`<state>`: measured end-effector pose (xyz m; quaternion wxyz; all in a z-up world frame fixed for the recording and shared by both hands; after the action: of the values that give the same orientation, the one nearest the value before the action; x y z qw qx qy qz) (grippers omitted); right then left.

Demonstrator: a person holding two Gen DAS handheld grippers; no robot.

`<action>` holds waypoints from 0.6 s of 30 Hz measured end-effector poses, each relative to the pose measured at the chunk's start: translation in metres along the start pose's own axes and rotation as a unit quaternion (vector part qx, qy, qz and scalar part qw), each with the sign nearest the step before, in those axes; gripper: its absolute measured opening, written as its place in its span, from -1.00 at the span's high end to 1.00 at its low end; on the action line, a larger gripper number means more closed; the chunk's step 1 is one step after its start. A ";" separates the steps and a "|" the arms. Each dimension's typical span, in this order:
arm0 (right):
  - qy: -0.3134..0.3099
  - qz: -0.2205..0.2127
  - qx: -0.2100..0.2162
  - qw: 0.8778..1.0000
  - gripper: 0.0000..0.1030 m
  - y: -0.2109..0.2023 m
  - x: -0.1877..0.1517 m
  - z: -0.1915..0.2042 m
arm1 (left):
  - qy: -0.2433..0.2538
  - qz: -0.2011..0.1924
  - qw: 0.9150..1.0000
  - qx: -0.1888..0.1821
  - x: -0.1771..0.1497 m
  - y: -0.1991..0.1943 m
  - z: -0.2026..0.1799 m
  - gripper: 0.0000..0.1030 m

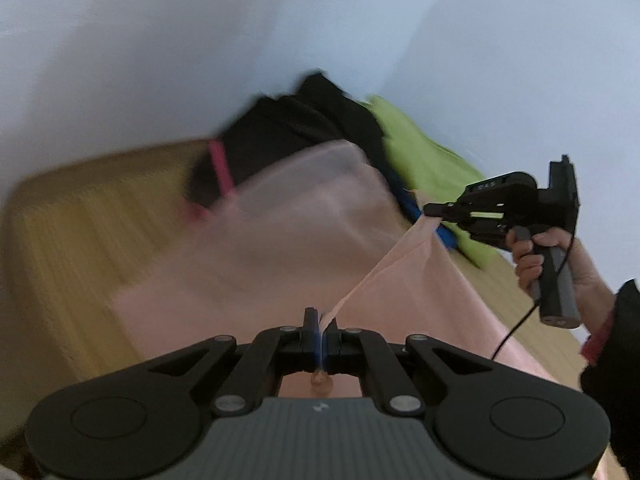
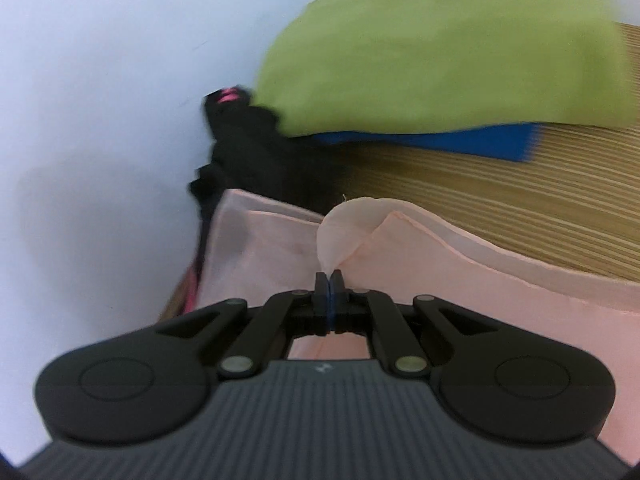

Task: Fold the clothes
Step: 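Carry the peach cloth toward the green cloth with both grippers and release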

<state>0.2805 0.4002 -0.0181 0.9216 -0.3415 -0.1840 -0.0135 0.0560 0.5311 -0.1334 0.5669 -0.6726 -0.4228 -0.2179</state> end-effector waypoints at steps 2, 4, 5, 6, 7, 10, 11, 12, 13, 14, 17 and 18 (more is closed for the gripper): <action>-0.012 0.007 0.003 1.000 0.94 0.026 -0.002 0.022 | -0.011 0.004 1.000 0.019 0.006 0.005 0.008 0.97; -0.019 0.013 0.004 1.000 0.94 0.051 -0.004 0.040 | -0.025 0.009 0.999 0.033 0.007 0.008 0.025 0.97; -0.022 0.016 0.003 1.000 0.94 0.063 -0.006 0.047 | -0.029 0.012 0.999 0.041 0.011 0.018 0.037 0.97; -0.023 0.019 0.003 1.000 0.94 0.072 -0.008 0.052 | -0.031 0.015 0.998 0.047 0.009 0.022 0.043 0.97; -0.023 0.021 0.004 1.000 0.94 0.080 -0.010 0.056 | -0.034 0.017 0.998 0.052 0.007 0.024 0.049 0.97; -0.017 0.024 0.012 1.000 0.94 0.095 -0.014 0.065 | -0.043 0.022 0.997 0.065 0.004 0.026 0.063 0.97; -0.018 0.022 0.013 1.000 0.94 0.098 -0.015 0.068 | -0.045 0.023 0.996 0.071 0.003 0.030 0.067 0.97; -0.021 0.020 0.015 0.999 0.94 0.101 -0.016 0.071 | -0.047 0.024 0.996 0.076 0.003 0.034 0.070 0.97; -0.025 0.017 0.017 0.999 0.94 0.103 -0.016 0.073 | -0.050 0.030 0.995 0.083 0.002 0.035 0.073 0.95; -0.030 0.014 0.019 0.999 0.94 0.104 -0.017 0.075 | -0.051 0.035 0.994 0.092 0.002 0.038 0.075 0.90; -0.033 0.002 0.016 0.999 0.85 0.106 -0.017 0.081 | -0.057 0.048 0.990 0.116 0.001 0.047 0.082 0.71; -0.029 -0.001 0.016 0.999 0.84 0.105 -0.016 0.081 | -0.059 0.048 0.990 0.122 0.002 0.046 0.084 0.67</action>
<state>0.2542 0.5305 -0.0323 0.9212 -0.3264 -0.2116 -0.0015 0.0786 0.6116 -0.1808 0.6289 -0.6291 -0.4464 -0.0973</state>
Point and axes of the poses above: each gripper's, at about its wrist camera, not at the fingertips, and y roughly the way its jaws point, z to its left, x to its top, the point moved 2 cm from there along y, roughly the way its jaws point, and after that the axes turned 15 degrees about y, right-handed, at the moved point
